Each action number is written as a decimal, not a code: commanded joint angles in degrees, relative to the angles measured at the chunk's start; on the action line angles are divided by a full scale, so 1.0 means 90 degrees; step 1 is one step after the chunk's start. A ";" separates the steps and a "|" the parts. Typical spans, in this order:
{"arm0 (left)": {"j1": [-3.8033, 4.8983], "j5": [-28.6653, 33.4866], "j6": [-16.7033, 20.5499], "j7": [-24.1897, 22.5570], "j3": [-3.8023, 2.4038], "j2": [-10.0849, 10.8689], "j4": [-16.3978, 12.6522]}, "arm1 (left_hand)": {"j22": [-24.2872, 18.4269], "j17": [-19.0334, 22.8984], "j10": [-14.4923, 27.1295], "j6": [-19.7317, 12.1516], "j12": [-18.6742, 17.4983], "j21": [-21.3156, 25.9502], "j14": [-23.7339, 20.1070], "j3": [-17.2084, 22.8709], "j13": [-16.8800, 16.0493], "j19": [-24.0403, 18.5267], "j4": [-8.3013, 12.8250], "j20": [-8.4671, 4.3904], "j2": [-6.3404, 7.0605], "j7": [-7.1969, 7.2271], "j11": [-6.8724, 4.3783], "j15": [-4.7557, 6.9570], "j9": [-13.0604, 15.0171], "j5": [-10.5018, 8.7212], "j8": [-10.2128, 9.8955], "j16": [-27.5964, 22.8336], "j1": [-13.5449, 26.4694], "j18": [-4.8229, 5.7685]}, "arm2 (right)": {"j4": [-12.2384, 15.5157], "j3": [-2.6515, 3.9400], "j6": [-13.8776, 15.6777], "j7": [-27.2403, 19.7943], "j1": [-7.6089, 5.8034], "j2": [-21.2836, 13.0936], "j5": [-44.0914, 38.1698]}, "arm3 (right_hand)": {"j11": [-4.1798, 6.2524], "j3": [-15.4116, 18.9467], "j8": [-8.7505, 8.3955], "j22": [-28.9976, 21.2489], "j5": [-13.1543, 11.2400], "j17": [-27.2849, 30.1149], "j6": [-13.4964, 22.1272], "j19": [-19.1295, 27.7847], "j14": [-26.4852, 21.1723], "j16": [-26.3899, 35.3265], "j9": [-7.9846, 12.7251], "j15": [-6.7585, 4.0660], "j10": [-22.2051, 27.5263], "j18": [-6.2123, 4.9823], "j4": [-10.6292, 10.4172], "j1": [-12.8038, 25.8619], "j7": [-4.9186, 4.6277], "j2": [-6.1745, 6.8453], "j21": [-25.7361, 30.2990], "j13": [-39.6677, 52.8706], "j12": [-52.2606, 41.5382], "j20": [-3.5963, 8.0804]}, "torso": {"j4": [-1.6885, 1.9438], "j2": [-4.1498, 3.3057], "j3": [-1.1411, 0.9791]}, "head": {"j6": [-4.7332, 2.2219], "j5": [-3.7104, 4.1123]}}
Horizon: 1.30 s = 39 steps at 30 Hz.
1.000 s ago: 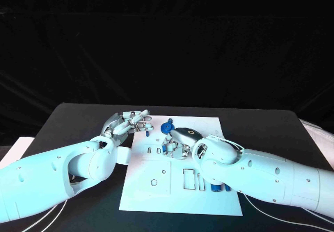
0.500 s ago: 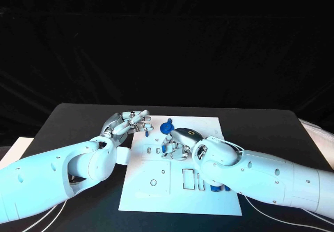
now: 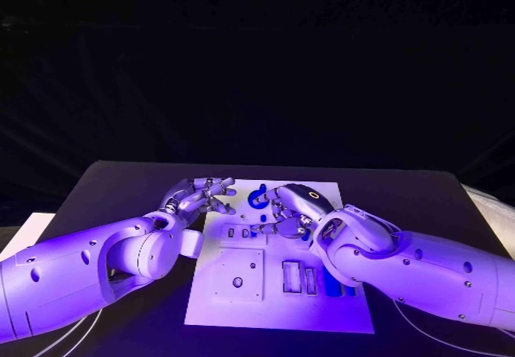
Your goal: Assemble the parts on the task board
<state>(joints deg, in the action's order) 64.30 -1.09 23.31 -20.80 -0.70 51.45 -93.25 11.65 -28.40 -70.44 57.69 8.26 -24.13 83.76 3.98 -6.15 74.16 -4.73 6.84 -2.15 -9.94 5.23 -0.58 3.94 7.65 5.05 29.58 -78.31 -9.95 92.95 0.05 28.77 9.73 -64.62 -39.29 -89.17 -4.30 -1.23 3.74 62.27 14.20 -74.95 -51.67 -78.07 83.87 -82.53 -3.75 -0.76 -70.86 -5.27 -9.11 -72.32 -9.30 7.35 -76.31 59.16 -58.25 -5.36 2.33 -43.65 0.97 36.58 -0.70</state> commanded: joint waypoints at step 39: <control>0.1073 -0.6515 -0.3476 0.6460 0.0023 -0.1606 0.1450 | 0.6892 -0.6845 -0.0656 -0.0168 0.6771 -0.6220 0.0693 -0.1571 -0.6416 0.0919 -0.1331 -0.0577 -0.0169 0.0846 -0.0751 0.0596 0.2872 -0.0494 0.3282 0.6713 0.1469 0.0709 | 0.0334 0.0000 -0.0486 -0.0974 -0.1097 -0.1776 0.3079 | 0.0077 -0.0057 0.0218 -0.0188 0.0126 0.0079 -0.0135 0.0075 0.0314 0.0200 -0.0046 -0.0014 0.0031 -0.0041 0.0009 -0.0450 0.0063 -0.0455 0.0130 -0.0033 -0.0004 0.0032 | -0.0094 0.0386 -0.0149 | 0.0285 -0.0214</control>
<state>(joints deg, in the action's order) 73.86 -57.34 -4.01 36.18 -0.50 37.37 -80.61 73.62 -74.93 -75.88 56.57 69.00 -79.88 84.06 -9.91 -63.85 82.02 -16.66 1.75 -3.53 -2.23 -1.45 4.49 29.65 3.43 34.30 89.86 -65.48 -4.44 96.05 0.05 25.54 0.25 -74.50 -55.43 -61.76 -4.06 -1.73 5.50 60.63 15.09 -74.29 -52.57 -77.85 84.02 -80.93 -4.10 -0.62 -70.49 -5.27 -8.61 -76.83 -8.84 3.39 -75.36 58.91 -58.50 -5.13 1.41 -40.09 -0.39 39.15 -2.69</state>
